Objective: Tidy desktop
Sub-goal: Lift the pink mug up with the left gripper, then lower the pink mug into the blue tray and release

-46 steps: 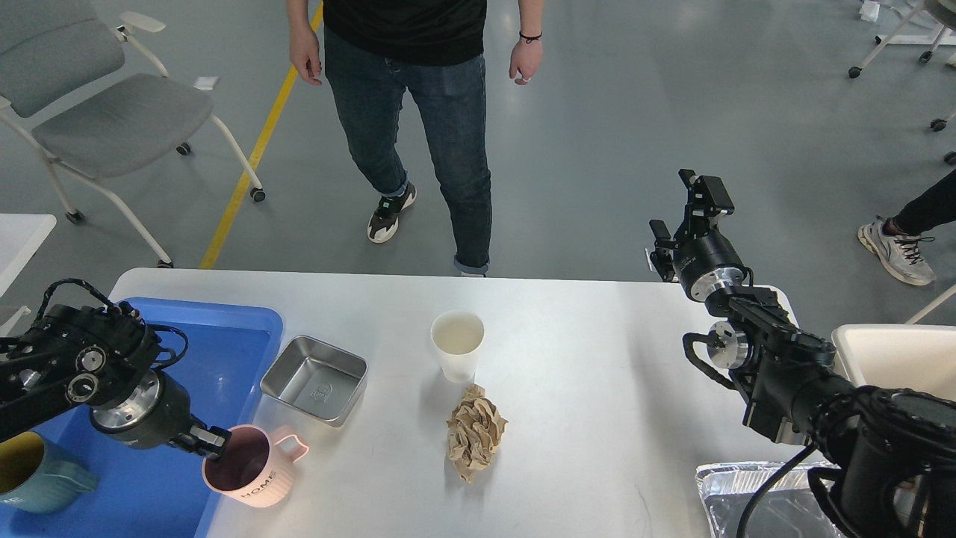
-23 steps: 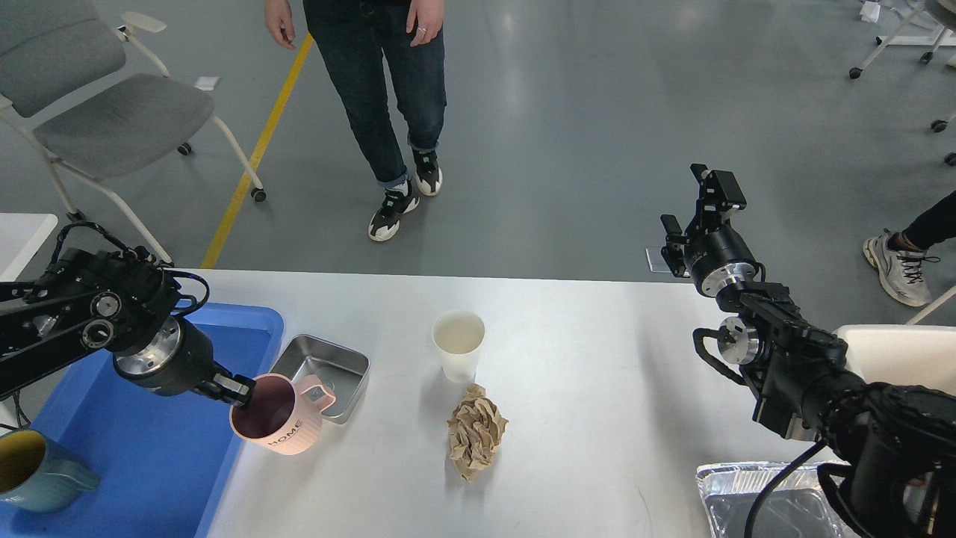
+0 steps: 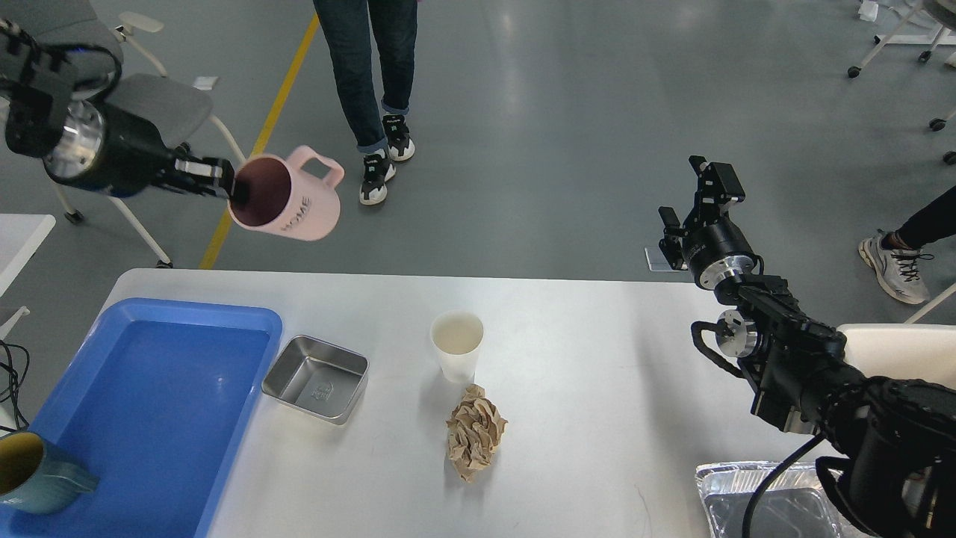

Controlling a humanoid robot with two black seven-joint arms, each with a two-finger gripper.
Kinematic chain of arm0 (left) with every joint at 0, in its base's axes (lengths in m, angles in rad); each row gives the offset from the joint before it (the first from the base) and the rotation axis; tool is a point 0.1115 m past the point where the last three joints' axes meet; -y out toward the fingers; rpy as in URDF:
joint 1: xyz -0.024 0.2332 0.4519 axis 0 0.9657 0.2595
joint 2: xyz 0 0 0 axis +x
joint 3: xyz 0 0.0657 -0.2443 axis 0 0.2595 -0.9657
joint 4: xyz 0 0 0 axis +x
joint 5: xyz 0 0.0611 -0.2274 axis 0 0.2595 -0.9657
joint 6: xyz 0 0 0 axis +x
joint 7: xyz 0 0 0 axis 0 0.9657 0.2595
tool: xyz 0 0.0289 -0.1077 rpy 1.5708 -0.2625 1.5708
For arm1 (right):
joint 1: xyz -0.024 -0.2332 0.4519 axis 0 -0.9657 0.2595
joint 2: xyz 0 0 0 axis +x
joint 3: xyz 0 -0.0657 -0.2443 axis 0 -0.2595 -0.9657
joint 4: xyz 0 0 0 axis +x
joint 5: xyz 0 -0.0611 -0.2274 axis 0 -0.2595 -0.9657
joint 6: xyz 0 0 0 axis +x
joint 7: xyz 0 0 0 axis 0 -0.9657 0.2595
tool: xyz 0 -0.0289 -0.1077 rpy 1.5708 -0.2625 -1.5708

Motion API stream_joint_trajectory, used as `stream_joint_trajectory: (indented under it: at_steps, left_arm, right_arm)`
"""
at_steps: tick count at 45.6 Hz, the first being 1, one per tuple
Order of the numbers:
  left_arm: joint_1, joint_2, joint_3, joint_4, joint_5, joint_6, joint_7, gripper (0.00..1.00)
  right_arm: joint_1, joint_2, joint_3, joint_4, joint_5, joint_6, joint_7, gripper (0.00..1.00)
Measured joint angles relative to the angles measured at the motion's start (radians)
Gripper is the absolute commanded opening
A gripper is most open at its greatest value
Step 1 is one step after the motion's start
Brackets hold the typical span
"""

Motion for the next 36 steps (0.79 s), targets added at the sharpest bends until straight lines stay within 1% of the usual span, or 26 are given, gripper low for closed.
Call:
stream_joint_trajectory:
  at_steps: [7,10,14,21,25,30,36]
  left_arm:
    - [-0.129,0.068,-0.003,0.074,-0.034,0.0,0.001,0.0]
    - [-0.156,0.098,0.005,0.09,-0.034,0.0,0.004,0.0]
    - [-0.157,0.146,0.016,0.098,-0.022,0.0,0.01,0.0]
    - [-0.112,0.241,0.075,0.099,-0.001,0.0,0.013,0.0]
    - [-0.065,0.281,0.128,0.096,0.005,0.0,0.013,0.0]
    - [0.006,0.296,0.164,0.089,0.006,0.0,0.012,0.0]
    - [0.131,0.285,0.179,0.078,0.015,0.0,0.012,0.0]
  right_arm:
    - [0.014,-0.001,0.0,0.0,0.0,0.0,-0.002,1.0]
    - [0.019,-0.002,0.0,0.0,0.0,0.0,-0.002,1.0]
    - [0.024,-0.004,0.0,-0.001,0.0,0.0,-0.003,1.0]
    - [0.034,-0.017,0.0,-0.001,0.0,0.001,-0.003,1.0]
    - [0.036,-0.019,0.0,-0.001,0.0,0.002,-0.003,1.0]
    - [0.037,-0.02,0.0,0.0,0.0,0.002,-0.003,1.0]
    - [0.042,-0.02,0.0,-0.001,0.0,0.002,-0.003,1.0]
